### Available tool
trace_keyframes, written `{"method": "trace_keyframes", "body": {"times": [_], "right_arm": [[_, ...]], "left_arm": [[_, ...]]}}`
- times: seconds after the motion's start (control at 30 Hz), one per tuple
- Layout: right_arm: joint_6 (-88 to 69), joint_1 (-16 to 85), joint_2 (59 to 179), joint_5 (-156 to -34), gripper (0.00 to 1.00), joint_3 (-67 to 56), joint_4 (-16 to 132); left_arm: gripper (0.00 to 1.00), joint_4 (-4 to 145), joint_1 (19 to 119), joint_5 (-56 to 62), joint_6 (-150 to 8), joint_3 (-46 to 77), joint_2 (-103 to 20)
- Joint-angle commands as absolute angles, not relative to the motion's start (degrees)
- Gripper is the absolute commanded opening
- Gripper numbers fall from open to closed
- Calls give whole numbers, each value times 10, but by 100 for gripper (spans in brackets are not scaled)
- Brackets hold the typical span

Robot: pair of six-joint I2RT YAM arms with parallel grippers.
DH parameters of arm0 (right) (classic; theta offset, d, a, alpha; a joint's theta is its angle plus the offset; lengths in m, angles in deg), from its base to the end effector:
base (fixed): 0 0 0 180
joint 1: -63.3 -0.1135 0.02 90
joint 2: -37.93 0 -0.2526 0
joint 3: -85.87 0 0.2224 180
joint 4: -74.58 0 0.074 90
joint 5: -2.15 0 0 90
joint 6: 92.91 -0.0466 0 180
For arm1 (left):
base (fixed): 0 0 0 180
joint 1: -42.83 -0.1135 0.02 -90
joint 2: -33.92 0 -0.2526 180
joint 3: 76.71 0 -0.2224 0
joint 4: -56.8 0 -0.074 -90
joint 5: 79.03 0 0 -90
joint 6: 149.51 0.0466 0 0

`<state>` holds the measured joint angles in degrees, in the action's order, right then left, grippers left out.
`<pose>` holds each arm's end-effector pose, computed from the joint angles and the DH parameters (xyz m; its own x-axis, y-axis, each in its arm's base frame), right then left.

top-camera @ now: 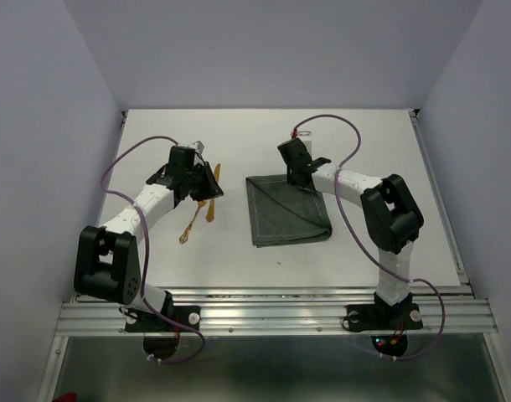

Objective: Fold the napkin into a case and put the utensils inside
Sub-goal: Fold the top corner of the square-folded napkin at the center of the board.

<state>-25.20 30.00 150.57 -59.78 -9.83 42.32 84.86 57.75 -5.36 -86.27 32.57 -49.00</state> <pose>0.3507 0.2041 0.1947 -0.6717 -0.0408 -0.7397 0.0295 0.9962 -0.0817 0.2835 -0.0891 0.2405 -0.7622 -0.2441 -0.5996 0.1246 0.8536 -0.5058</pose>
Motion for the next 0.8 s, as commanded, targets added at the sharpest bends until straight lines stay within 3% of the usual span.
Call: {"method": "trace_keyframes", "body": {"times": [0.0,0.5,0.6,0.7,0.77], "right_arm": [[-266,306,1520,-596,1,-132,435],[-302,317,1528,-589,2,-127,430],[-315,330,1522,-594,8,-123,426],[-325,342,1509,-603,32,-112,423],[-327,342,1488,-605,34,-104,424]], "left_arm": [[32,841,577,-65,-846,297,-497],[32,842,591,-82,-846,265,-526],[32,844,608,-84,-852,244,-541],[32,845,623,-89,-856,222,-562],[32,845,629,-95,-863,203,-579]]}}
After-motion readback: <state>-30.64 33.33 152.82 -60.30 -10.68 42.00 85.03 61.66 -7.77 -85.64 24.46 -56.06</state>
